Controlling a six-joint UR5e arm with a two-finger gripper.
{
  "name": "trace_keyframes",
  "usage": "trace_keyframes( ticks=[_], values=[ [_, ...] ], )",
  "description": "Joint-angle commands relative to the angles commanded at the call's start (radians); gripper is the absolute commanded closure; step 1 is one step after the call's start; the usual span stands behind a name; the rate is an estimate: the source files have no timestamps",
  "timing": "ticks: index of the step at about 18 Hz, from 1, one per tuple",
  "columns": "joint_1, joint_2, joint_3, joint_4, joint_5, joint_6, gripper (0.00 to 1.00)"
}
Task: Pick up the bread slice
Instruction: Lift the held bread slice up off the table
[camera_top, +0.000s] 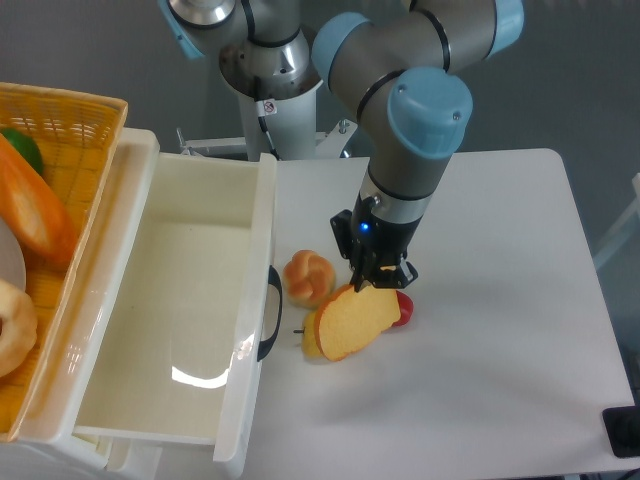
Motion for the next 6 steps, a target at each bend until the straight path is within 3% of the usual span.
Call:
trace_keyframes(
  ticks=[6],
  values=[
    [0.006,0.0,-0.006,0.0,-0.003,0.0,1.0]
  ],
)
